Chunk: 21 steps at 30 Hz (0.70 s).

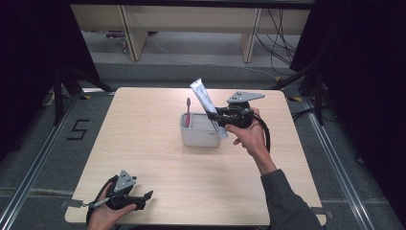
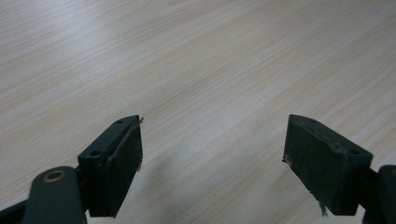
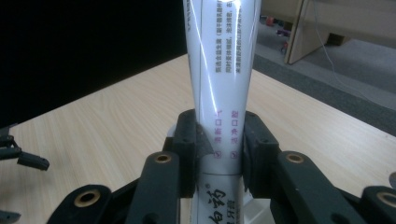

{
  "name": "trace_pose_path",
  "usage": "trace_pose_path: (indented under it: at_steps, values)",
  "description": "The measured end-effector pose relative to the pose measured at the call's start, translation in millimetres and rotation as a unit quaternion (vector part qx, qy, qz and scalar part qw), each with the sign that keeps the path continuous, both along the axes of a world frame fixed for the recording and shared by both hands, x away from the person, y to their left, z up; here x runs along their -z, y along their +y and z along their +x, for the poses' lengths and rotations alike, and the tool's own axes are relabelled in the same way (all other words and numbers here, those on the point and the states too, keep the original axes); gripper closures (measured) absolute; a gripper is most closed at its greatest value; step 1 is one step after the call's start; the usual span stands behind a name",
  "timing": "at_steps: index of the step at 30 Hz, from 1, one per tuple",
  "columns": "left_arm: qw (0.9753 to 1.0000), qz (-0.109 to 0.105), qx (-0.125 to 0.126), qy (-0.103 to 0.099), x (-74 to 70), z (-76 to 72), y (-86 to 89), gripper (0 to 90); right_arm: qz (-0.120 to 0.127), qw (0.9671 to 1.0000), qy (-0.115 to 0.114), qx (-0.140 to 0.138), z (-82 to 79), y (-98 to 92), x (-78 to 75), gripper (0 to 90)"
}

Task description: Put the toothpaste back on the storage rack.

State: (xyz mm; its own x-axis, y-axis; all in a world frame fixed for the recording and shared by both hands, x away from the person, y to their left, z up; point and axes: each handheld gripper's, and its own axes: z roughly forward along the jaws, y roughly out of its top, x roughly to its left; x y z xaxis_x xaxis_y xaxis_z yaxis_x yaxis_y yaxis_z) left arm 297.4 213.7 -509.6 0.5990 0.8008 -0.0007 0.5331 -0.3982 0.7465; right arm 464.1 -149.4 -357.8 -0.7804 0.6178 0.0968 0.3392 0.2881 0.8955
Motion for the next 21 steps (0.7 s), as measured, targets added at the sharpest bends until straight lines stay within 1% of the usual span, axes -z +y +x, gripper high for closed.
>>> trace_pose_path:
  at_steps: [1,2,3,4,5,6,7,8,9,12,13,14,15,16,17,18,20,21]
  values:
    - [1.0000,0.000,0.000,0.000,0.0,-0.1,0.0,18.8,0.003,0.9999,-0.013,-0.003,2.8,1.6,0.2,71.2]
    - [1.0000,0.000,-0.001,0.000,0.1,-0.1,-0.2,18.8,0.007,0.9999,-0.007,-0.001,3.3,3.7,-0.4,71.3]
    - [1.0000,-0.001,-0.001,-0.001,0.2,-0.2,-0.4,18.9,0.003,0.9999,-0.014,-0.002,5.1,4.4,-1.3,71.2]
    - [0.9999,0.013,0.008,0.002,-1.0,0.1,1.4,18.8,0.008,0.9999,-0.006,0.003,4.9,6.6,-1.7,71.2]
    - [0.9999,0.013,0.008,0.002,-1.0,0.1,1.4,18.9,0.008,0.9999,-0.006,0.003,4.9,6.6,-1.7,71.2]
    - [1.0000,0.008,0.006,0.001,-0.6,-0.2,0.4,18.8,0.011,0.9998,-0.017,0.000,9.5,9.4,-1.2,71.2]
    - [0.9999,0.008,0.006,0.001,-0.6,-0.2,0.4,18.8,0.015,0.9998,-0.011,0.002,9.8,11.0,-0.8,71.2]
    - [1.0000,0.008,0.006,0.001,-0.5,-0.3,0.3,18.8,0.014,0.9998,-0.014,0.003,11.6,11.8,-0.5,71.2]
    - [0.9999,0.008,0.006,0.001,-0.5,-0.4,0.3,18.8,0.018,0.9998,-0.008,0.005,12.6,13.5,0.2,71.2]
    - [0.9999,0.010,0.006,0.001,-0.2,-0.4,0.2,18.8,0.019,0.9997,-0.014,0.005,17.9,16.4,1.8,71.2]
    - [0.9999,0.008,0.007,0.000,0.3,-0.3,0.0,18.8,0.020,0.9997,-0.013,0.008,19.1,17.6,2.1,71.2]
    - [0.9999,0.011,0.007,0.003,-0.2,-0.2,0.1,18.8,0.020,0.9997,-0.011,0.010,20.2,18.5,2.2,71.2]
    - [1.0000,0.001,0.004,0.000,0.7,-0.4,-1.2,18.8,0.021,0.9996,-0.015,0.006,22.4,19.5,2.5,71.2]
    - [1.0000,-0.004,0.001,-0.001,1.2,-0.5,-1.9,18.8,0.020,0.9996,-0.019,0.010,23.9,20.1,2.7,71.2]
    - [1.0000,-0.004,0.002,-0.001,1.1,-0.5,-1.9,18.8,0.024,0.9995,-0.015,0.011,25.0,21.7,3.3,71.2]
    - [1.0000,0.003,0.003,-0.003,1.2,-0.1,-1.1,18.8,0.025,0.9995,-0.017,0.010,26.9,22.6,3.9,71.2]
    - [1.0000,0.005,0.002,-0.001,0.6,-0.3,-1.3,18.8,0.027,0.9994,-0.007,0.019,28.6,24.6,5.1,71.2]
    - [1.0000,0.006,0.002,0.000,0.5,-0.4,-1.4,18.8,0.031,0.9993,-0.007,0.021,29.5,25.7,6.0,71.2]
